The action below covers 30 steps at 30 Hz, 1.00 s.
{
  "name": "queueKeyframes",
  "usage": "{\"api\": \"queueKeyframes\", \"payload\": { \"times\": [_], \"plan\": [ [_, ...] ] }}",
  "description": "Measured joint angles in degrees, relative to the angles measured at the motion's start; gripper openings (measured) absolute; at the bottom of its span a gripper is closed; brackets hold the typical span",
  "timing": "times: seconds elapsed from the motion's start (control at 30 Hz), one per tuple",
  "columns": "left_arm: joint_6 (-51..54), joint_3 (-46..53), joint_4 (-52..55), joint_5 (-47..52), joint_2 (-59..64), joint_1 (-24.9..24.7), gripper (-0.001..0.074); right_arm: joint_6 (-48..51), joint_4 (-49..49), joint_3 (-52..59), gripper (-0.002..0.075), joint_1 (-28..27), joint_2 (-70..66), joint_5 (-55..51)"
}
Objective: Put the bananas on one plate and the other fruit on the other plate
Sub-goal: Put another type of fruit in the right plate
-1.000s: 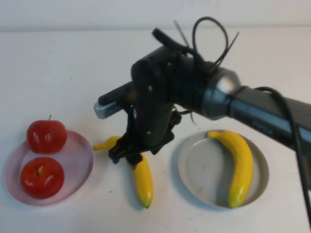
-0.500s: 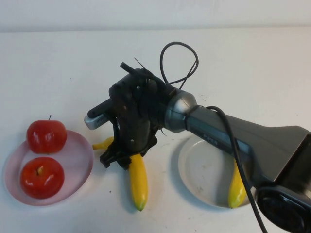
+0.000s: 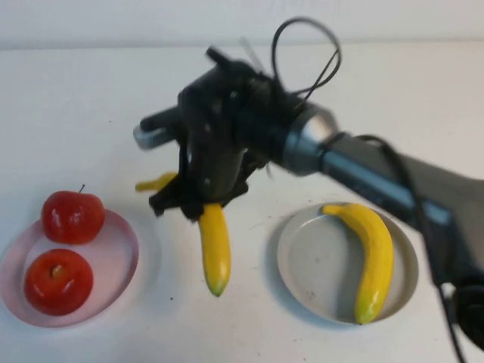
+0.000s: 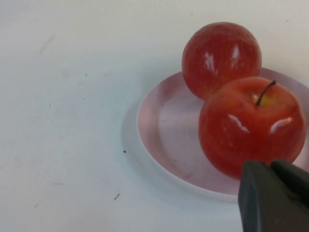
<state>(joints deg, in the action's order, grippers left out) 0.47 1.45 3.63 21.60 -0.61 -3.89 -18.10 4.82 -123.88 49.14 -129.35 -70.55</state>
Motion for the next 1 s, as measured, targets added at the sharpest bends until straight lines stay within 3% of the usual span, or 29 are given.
{"api": "queueKeyframes", "payload": {
  "times": [0.33, 0.57, 1.0],
  "plan": [
    [0.00, 0.00, 0.00, 0.00, 0.00, 0.00, 0.0004, -12.52, 4.73, 21.06, 0.0310, -5.23, 19.62, -0.03],
    [0.00, 0.00, 0.00, 0.00, 0.00, 0.00, 0.0004, -17.46, 4.64, 36.04, 0.0310, -9.89, 22.19, -0.03],
    [0.00, 0.00, 0.00, 0.00, 0.00, 0.00, 0.0004, -17.68, 3.46, 40.58, 0.0310, -12.13, 20.83, 6.46]
  ]
}}
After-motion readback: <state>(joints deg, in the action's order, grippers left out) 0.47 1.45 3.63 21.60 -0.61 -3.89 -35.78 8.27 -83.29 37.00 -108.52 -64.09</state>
